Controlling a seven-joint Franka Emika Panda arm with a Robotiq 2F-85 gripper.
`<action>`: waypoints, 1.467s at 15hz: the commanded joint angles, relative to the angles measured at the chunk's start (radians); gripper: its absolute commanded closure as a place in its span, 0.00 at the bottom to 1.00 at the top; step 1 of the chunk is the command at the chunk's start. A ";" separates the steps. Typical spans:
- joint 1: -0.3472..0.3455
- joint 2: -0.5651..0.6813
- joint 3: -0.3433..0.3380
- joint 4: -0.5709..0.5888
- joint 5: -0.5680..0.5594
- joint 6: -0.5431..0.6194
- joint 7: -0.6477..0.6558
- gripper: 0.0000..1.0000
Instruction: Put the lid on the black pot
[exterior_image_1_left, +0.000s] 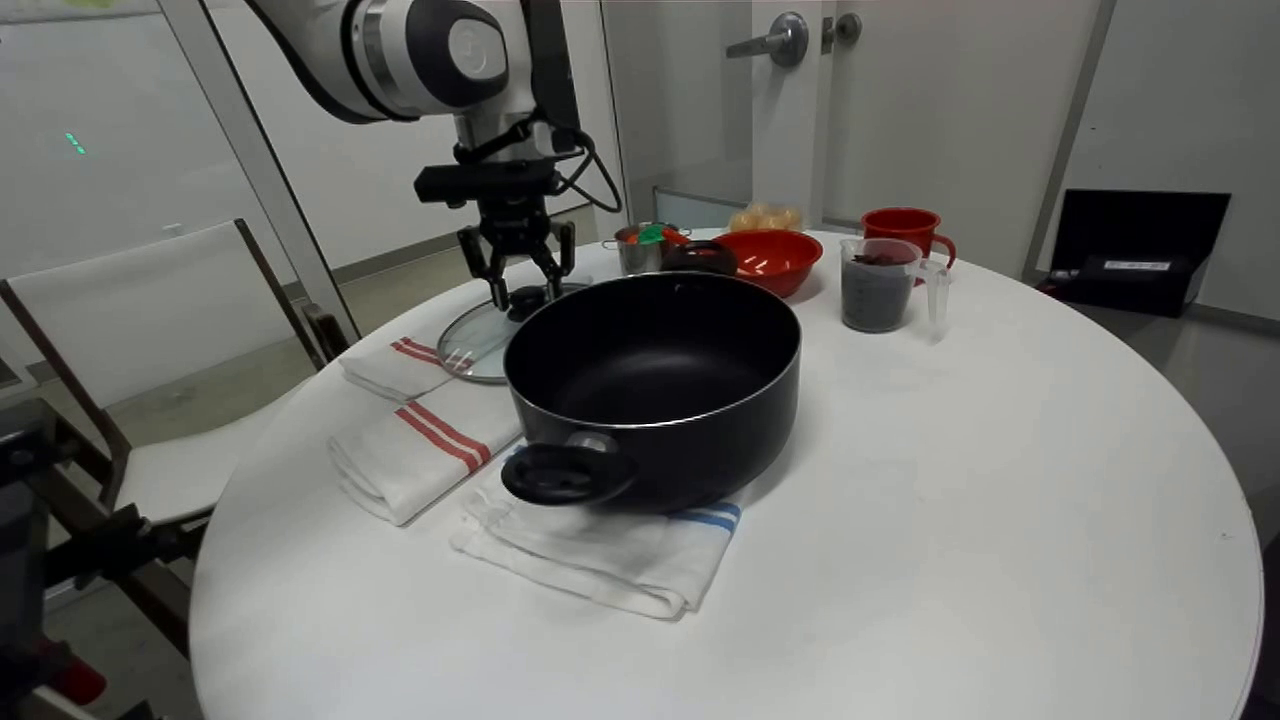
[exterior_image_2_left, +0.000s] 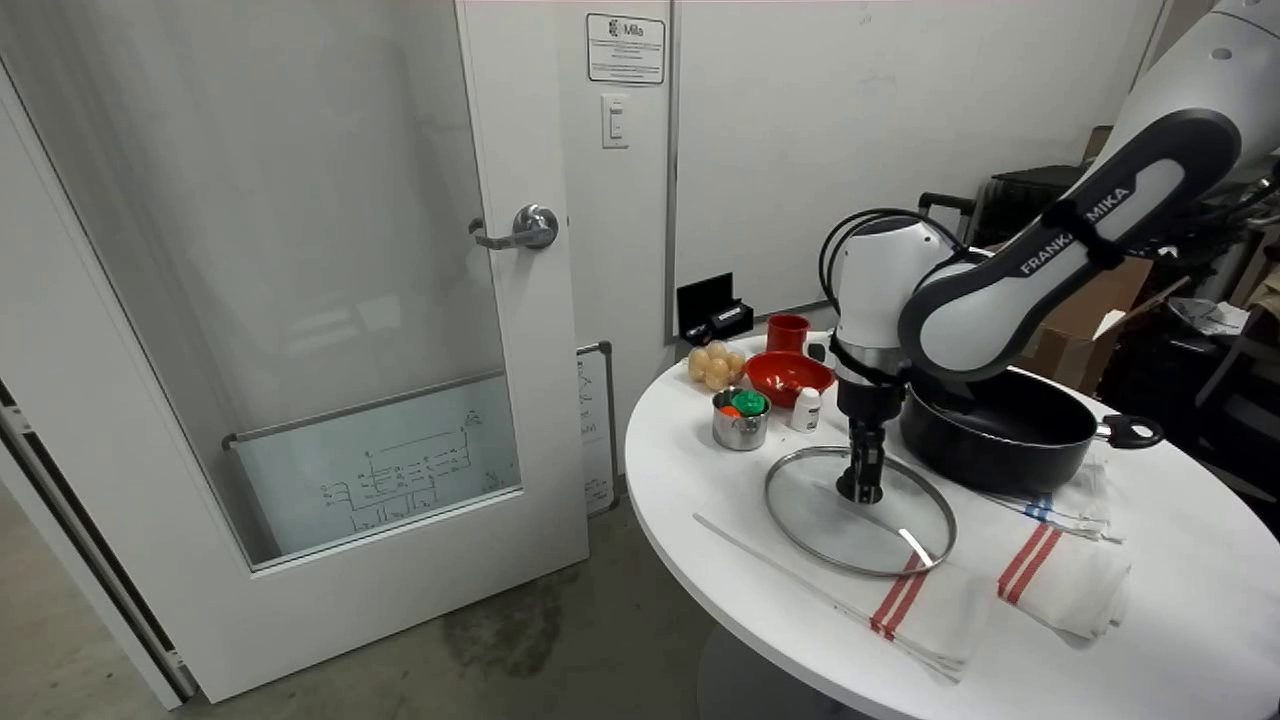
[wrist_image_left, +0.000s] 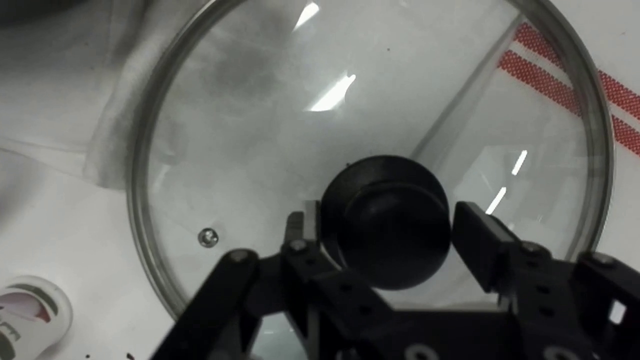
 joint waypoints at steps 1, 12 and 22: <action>-0.018 0.004 0.015 0.005 0.028 0.006 -0.033 0.63; 0.006 -0.129 -0.006 -0.075 0.007 -0.003 0.009 0.74; 0.015 -0.349 0.001 -0.222 0.009 0.006 0.014 0.74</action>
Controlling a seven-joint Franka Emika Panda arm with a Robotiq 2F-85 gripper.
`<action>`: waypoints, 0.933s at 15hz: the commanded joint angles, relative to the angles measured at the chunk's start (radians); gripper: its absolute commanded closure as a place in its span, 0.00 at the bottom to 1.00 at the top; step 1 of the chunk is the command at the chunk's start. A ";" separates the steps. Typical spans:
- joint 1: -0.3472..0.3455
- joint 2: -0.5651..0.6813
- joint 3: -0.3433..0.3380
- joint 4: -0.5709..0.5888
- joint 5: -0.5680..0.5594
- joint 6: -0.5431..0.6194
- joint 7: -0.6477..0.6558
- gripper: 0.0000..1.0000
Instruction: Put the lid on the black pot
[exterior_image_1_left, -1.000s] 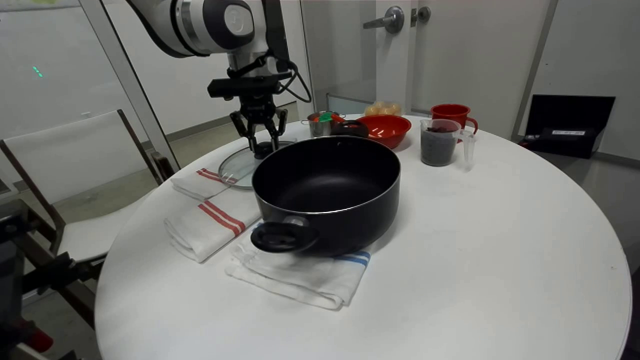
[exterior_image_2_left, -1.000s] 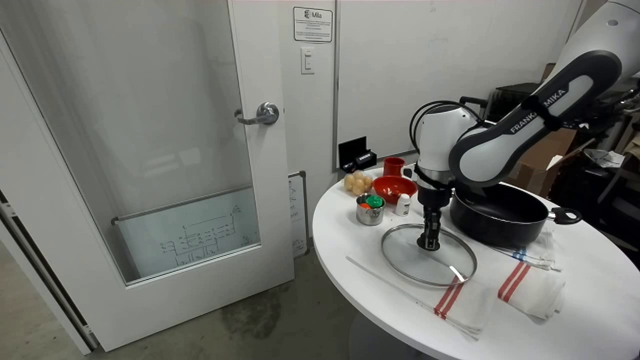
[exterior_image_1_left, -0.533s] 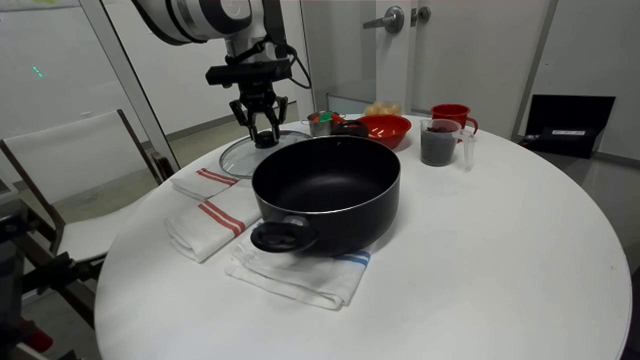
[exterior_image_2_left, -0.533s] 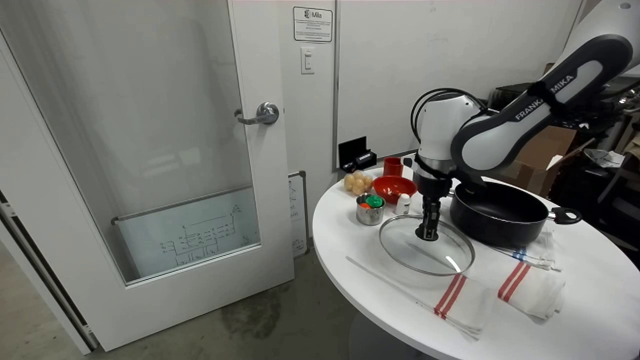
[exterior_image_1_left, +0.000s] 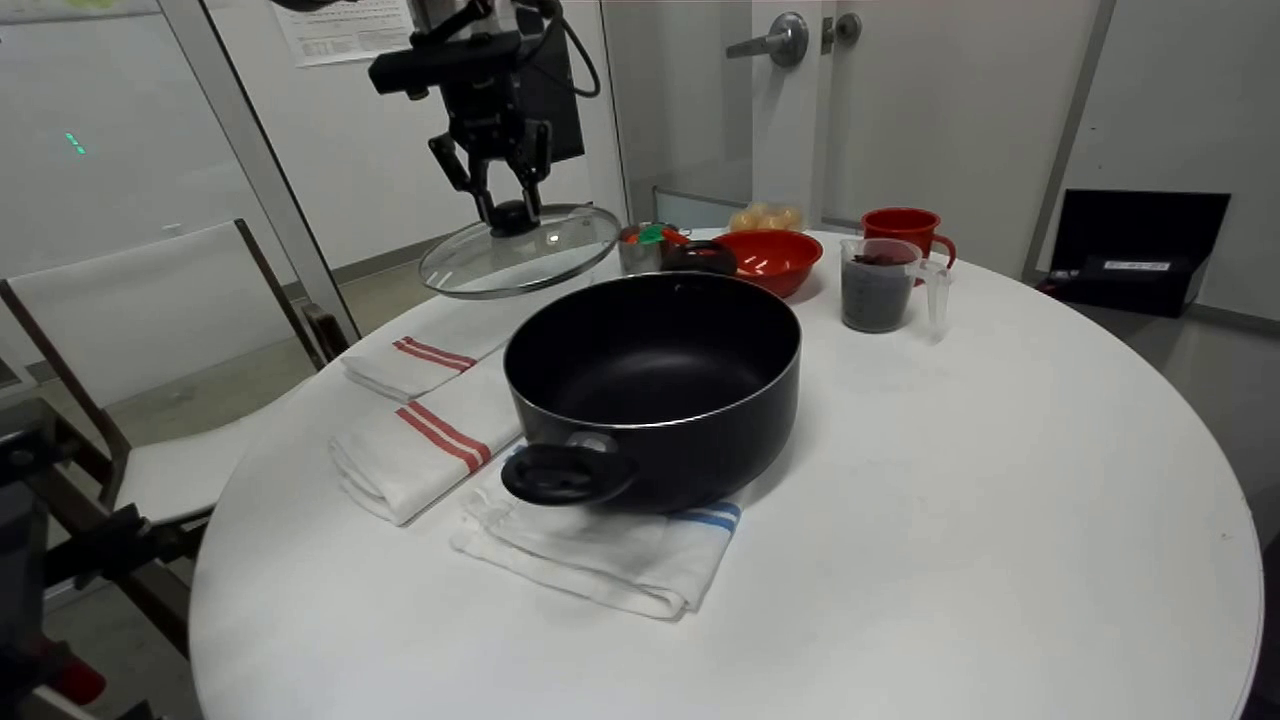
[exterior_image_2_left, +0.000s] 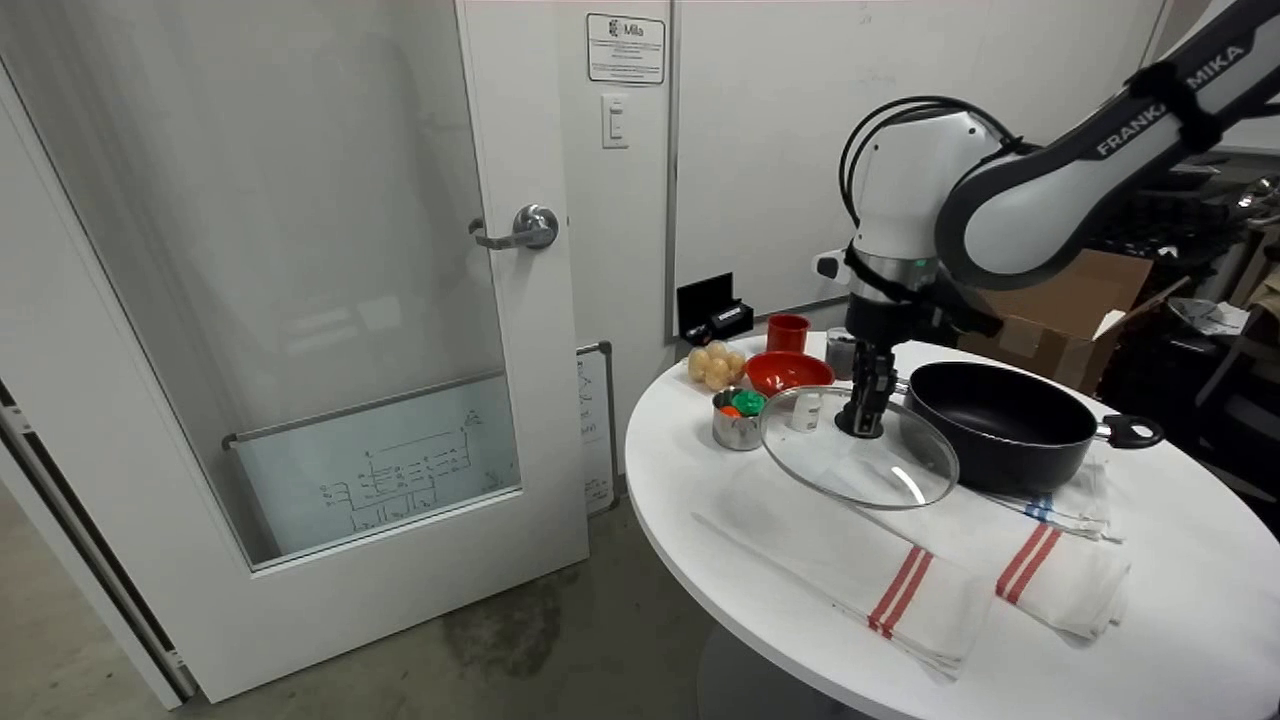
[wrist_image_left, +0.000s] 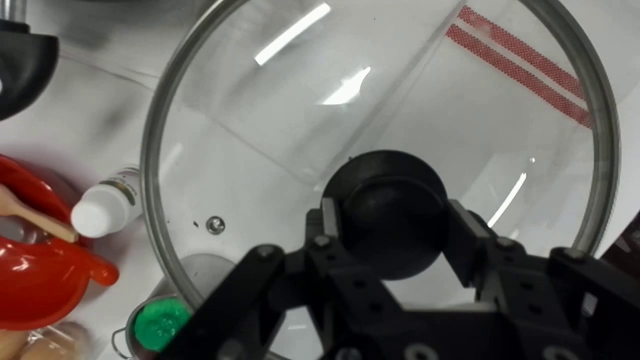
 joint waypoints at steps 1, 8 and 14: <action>0.002 -0.116 -0.010 -0.090 0.004 0.008 0.014 0.74; -0.031 -0.192 -0.072 -0.150 0.006 0.010 0.066 0.74; -0.092 -0.193 -0.152 -0.165 0.011 0.011 0.130 0.74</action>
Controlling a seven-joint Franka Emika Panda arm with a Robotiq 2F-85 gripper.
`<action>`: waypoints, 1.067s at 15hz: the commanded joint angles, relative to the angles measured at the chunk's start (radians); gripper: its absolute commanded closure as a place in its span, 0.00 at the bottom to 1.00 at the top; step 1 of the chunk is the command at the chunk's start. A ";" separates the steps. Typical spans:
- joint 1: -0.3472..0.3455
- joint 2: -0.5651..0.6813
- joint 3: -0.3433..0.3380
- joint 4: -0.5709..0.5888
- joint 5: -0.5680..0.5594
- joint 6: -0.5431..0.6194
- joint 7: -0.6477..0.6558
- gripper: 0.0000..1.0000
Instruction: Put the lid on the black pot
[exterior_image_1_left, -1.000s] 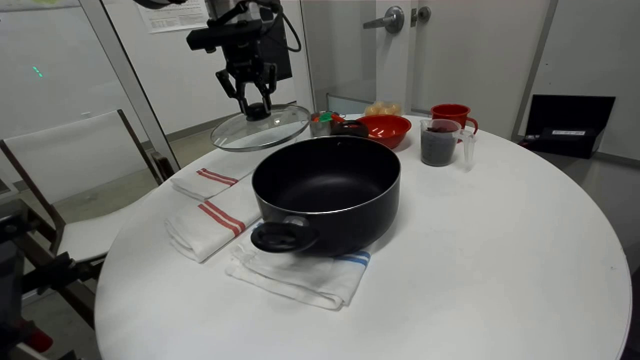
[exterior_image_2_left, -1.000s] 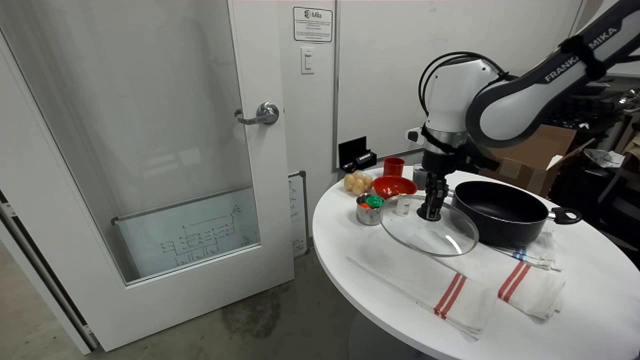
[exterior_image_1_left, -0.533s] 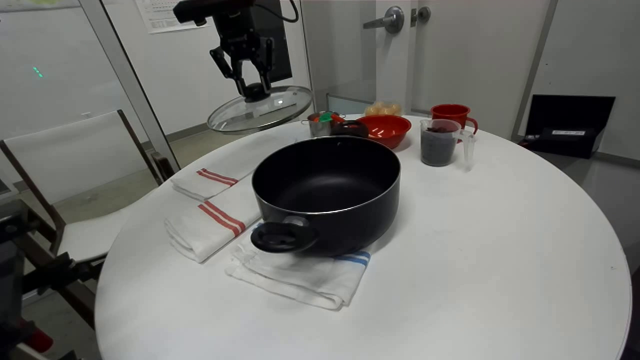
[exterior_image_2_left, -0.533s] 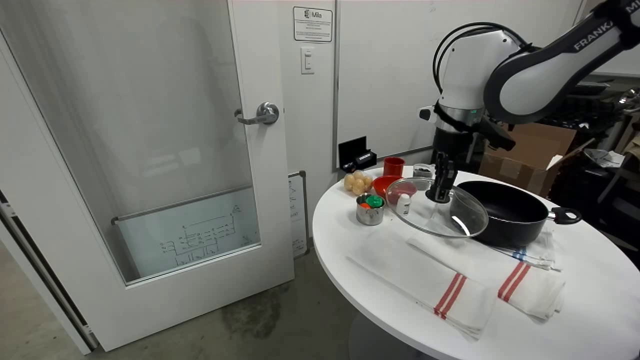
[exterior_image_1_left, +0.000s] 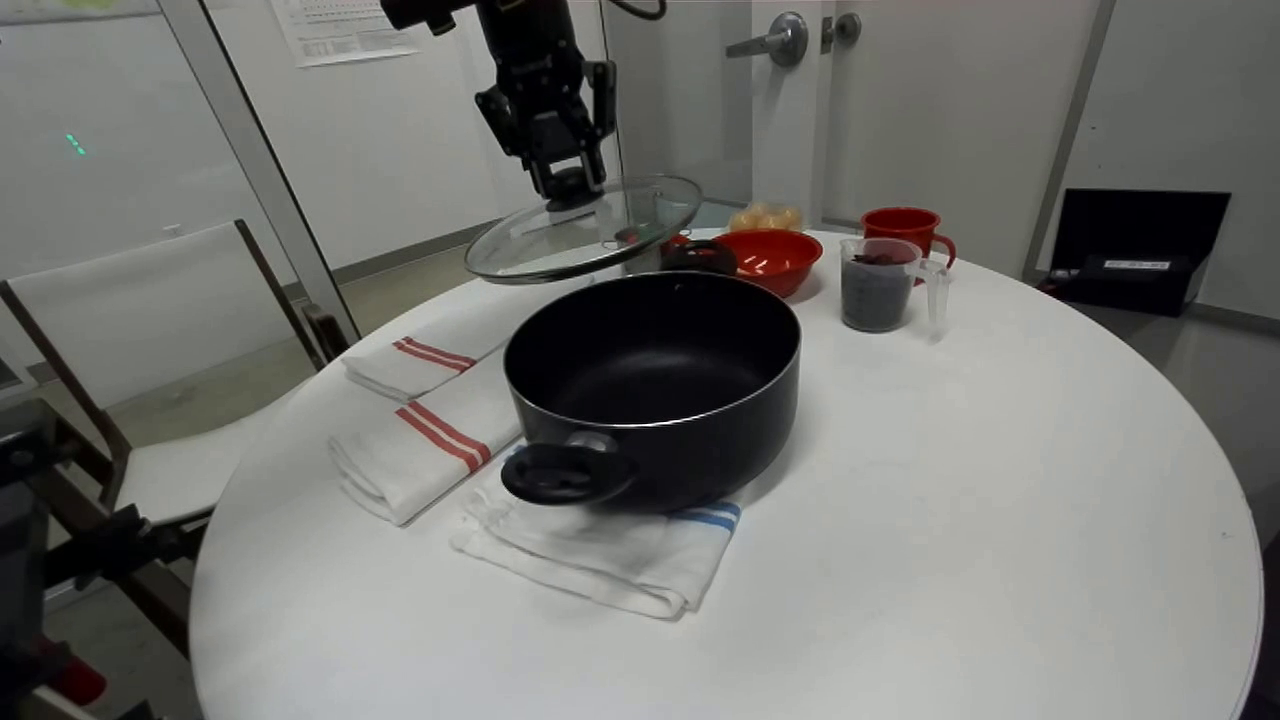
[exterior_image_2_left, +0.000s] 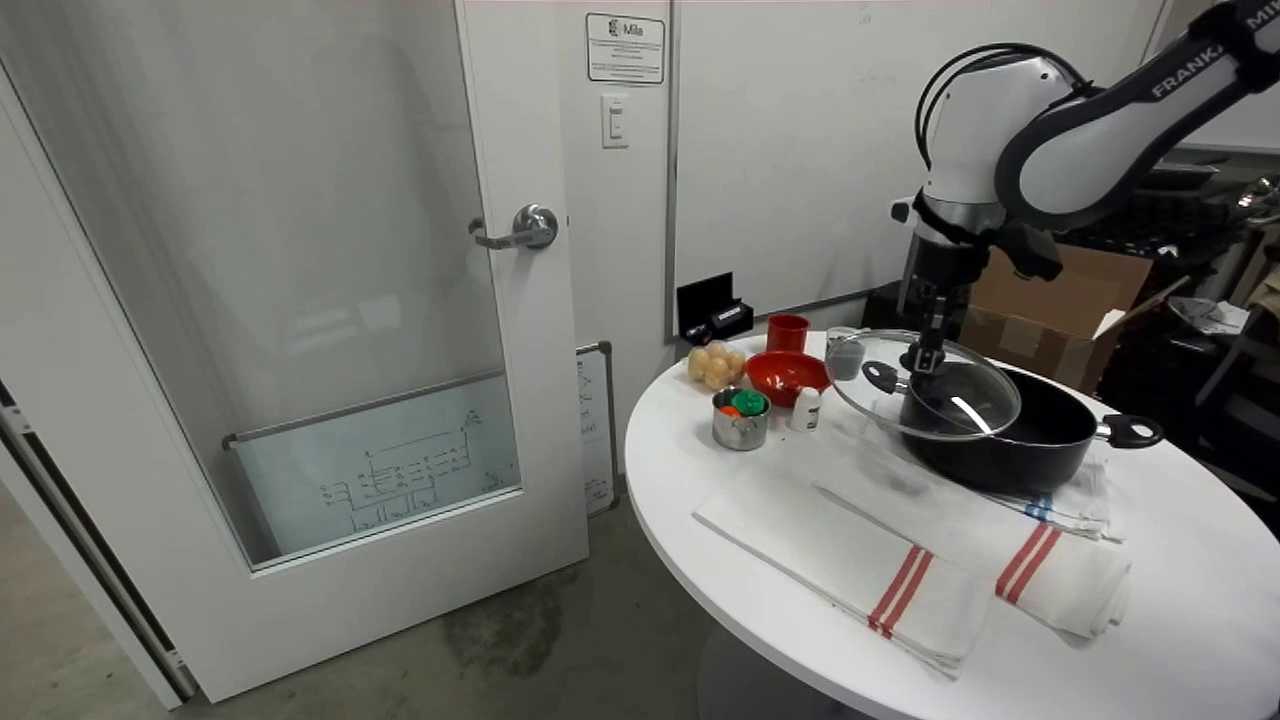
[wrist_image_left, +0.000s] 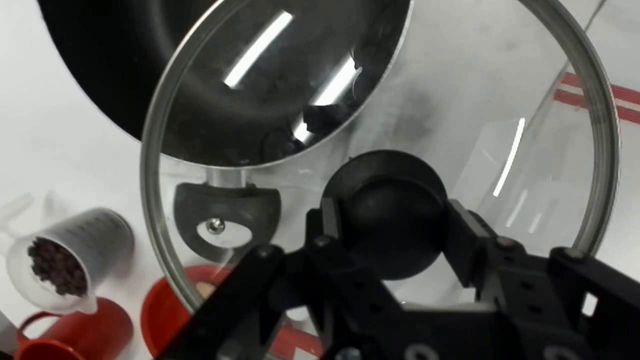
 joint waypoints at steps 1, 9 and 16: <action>-0.033 -0.035 -0.039 -0.034 0.011 0.008 0.047 0.74; -0.123 -0.017 -0.069 -0.037 0.076 0.004 0.073 0.74; -0.169 -0.009 -0.068 -0.057 0.159 0.010 0.086 0.74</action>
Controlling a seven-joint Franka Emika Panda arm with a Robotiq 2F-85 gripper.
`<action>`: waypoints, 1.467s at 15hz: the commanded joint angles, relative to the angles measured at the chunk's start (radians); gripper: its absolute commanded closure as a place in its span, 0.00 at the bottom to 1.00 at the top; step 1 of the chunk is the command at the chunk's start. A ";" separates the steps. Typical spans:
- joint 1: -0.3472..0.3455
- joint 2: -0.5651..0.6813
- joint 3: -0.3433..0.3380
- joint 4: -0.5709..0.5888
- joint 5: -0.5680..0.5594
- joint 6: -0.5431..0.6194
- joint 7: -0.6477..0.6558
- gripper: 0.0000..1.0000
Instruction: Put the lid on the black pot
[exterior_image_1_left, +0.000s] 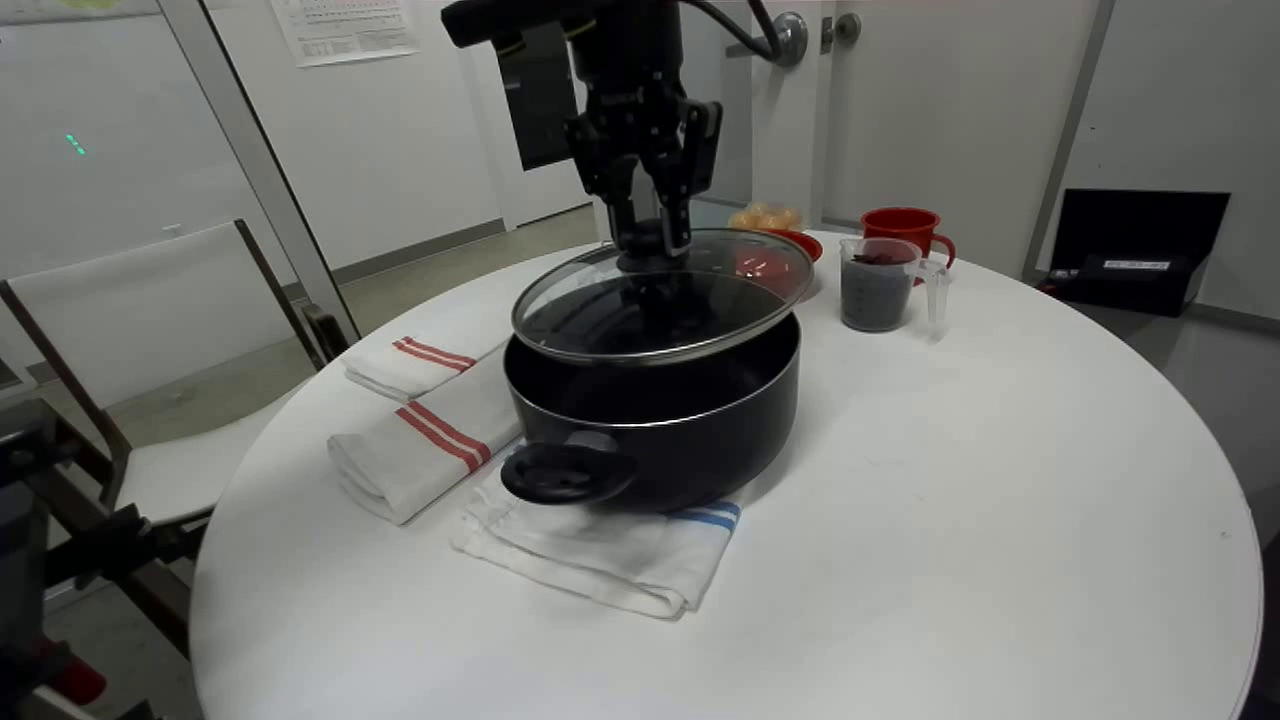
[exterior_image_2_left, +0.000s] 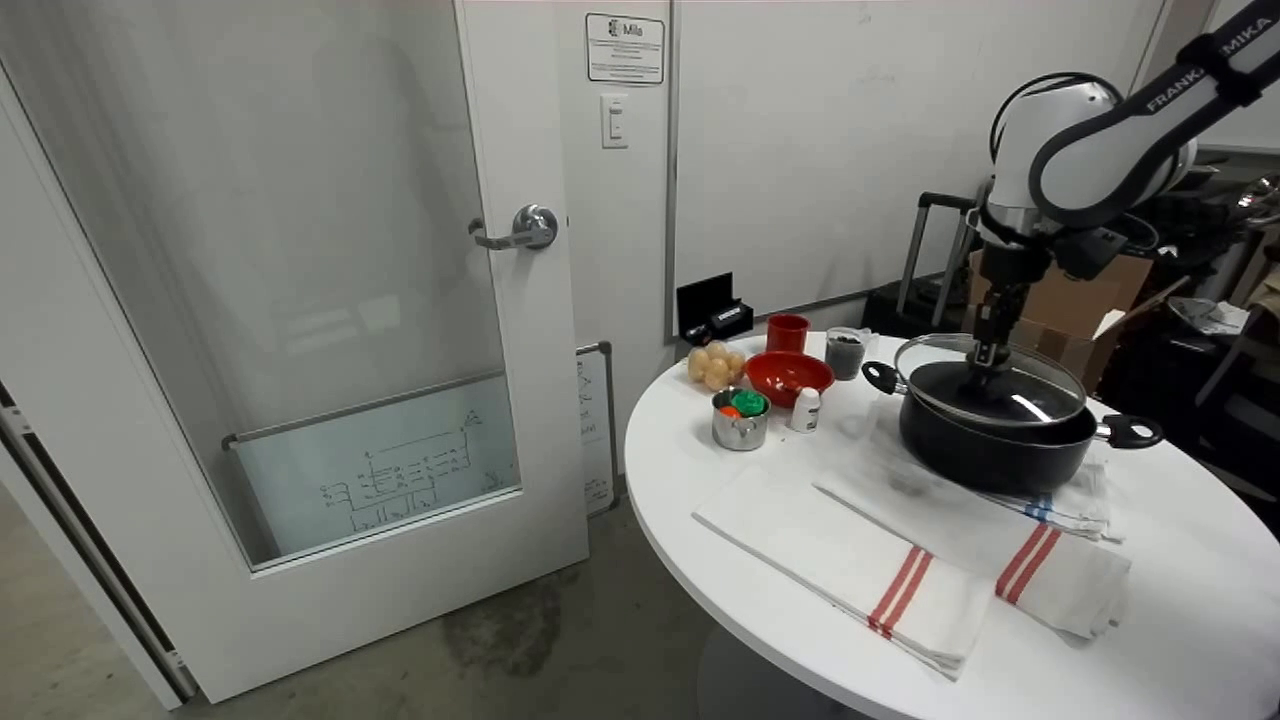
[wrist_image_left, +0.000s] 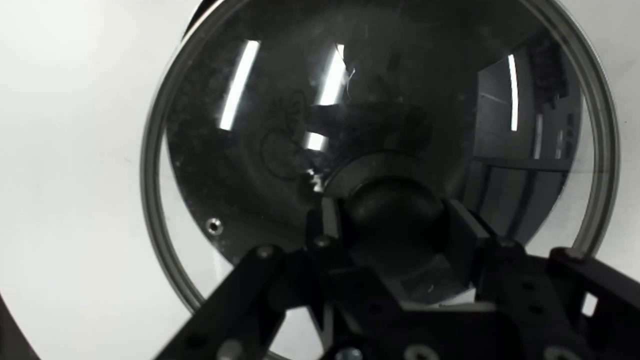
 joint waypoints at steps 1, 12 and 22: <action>-0.014 -0.018 0.000 -0.019 0.050 0.011 0.017 0.74; -0.030 -0.023 0.003 -0.057 0.126 0.025 0.020 0.74; -0.042 -0.010 0.002 -0.049 0.128 0.023 0.021 0.74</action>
